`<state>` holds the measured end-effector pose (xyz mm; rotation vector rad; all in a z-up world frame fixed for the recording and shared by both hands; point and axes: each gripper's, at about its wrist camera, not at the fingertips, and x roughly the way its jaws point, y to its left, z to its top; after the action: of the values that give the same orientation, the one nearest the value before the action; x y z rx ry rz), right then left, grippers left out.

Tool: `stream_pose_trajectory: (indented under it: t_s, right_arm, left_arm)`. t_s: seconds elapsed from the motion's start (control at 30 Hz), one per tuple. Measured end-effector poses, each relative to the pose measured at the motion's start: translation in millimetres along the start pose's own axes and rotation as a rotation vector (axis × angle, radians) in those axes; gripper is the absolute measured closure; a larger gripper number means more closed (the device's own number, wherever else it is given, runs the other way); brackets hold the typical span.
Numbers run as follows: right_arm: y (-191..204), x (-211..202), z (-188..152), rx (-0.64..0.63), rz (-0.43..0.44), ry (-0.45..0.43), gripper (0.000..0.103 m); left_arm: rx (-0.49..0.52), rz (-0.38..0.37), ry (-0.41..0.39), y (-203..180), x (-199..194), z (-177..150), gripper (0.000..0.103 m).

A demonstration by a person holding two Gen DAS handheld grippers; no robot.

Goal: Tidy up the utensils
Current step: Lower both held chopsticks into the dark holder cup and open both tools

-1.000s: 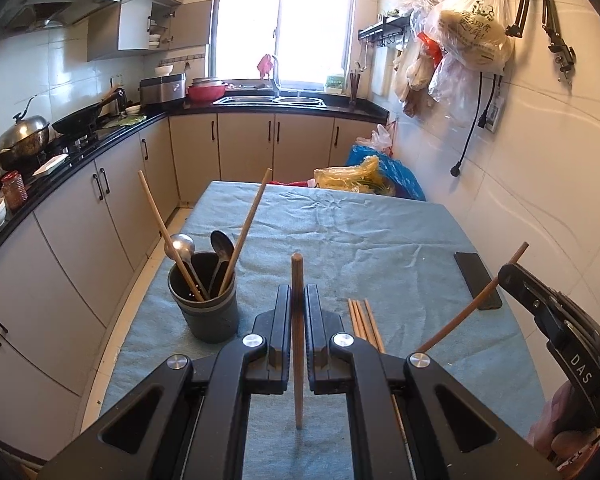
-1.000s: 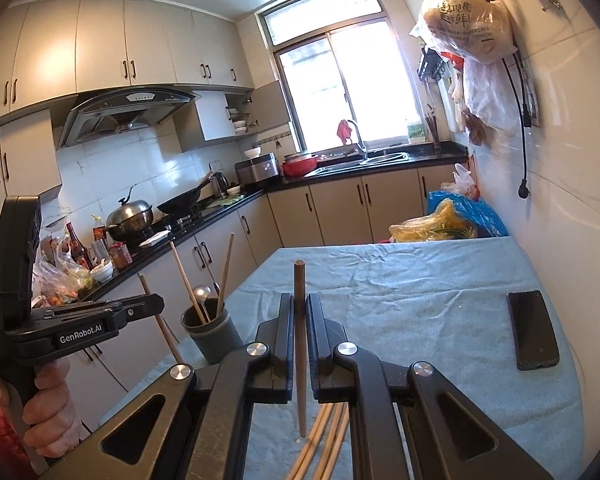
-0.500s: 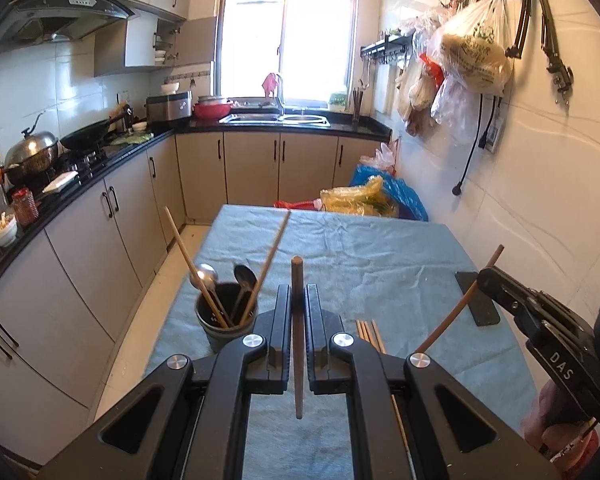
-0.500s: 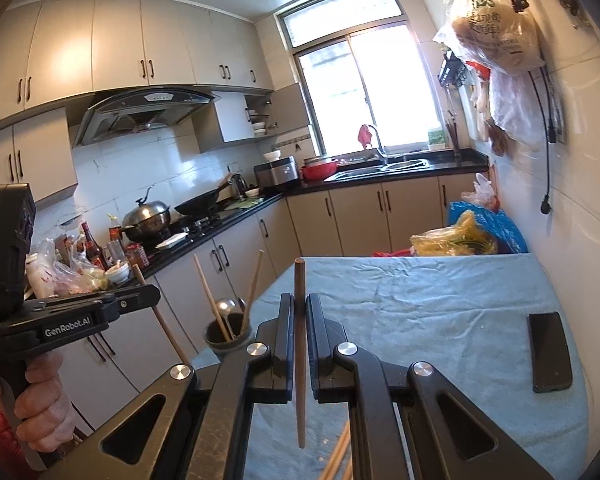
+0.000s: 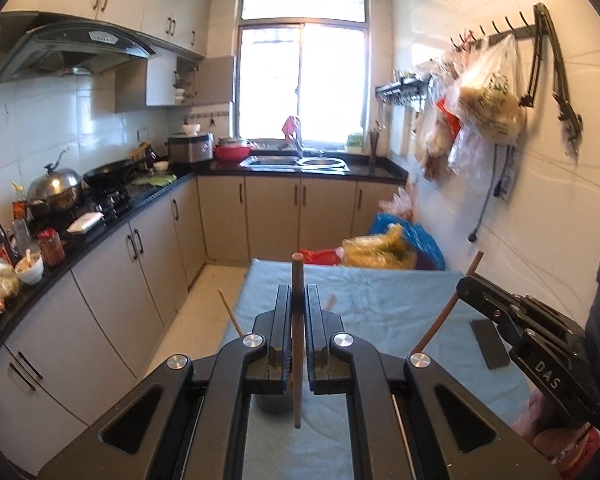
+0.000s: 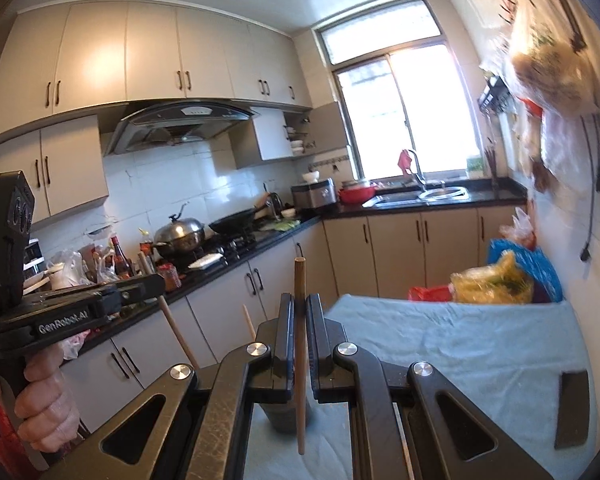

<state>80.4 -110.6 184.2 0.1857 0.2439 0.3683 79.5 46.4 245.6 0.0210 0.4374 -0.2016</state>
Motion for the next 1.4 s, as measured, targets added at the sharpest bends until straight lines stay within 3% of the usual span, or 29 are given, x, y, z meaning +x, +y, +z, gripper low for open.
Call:
stream_pose_trajectory:
  t_s: [0.4,0.87,1.13,1.4]
  right_arm:
    - [35,74,31,-0.008,0.042,-0.002,0.096]
    - [17,152,-11,-0.001,0.006,0.146,0.096]
    - [18,176,-41,-0.033,-0.005,0.245,0.096]
    - [16,184,-52,-0.036,-0.022,0.281,0.096]
  left_arm:
    - [-0.091,0.035,0.019,42,53,22,0.097]
    - [-0.171,0.028,0.148,78,132,-17,0.097]
    - [-0.18,0.035,0.199,86,150,-40,0.097]
    - [-0.196,0.033,0.218,94,153,-49,0.097]
